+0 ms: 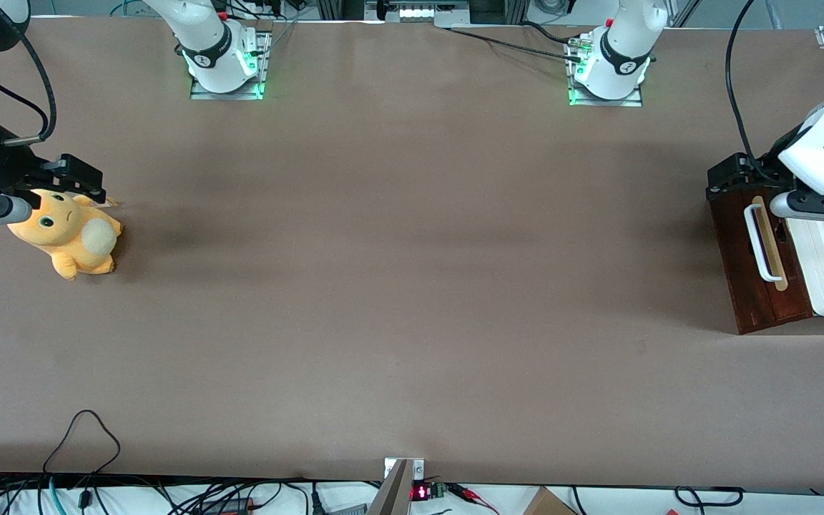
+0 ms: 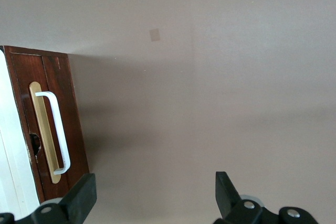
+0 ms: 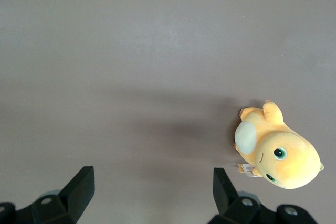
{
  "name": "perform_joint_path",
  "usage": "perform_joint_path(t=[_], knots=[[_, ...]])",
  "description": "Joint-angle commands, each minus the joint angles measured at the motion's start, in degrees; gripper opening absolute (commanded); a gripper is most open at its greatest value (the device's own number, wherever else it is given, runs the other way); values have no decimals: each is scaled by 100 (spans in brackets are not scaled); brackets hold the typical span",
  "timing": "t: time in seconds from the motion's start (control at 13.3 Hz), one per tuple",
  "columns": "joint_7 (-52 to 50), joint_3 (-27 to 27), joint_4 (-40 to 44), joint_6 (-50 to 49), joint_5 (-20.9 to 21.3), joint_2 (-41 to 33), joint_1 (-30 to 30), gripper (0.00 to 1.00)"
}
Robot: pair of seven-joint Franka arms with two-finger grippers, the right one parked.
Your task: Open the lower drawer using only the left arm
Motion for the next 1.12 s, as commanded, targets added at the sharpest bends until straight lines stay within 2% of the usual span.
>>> perform_joint_path(t=[0.0,0.9,0.97,1.05], knots=[[181,25,138,-105,-77,-10,31,100],[189,104,86,-106,-68,104,31,100],[172,104,103,-97,-7,104,14,100],[111,34,103,-97,403,113,-38,100]])
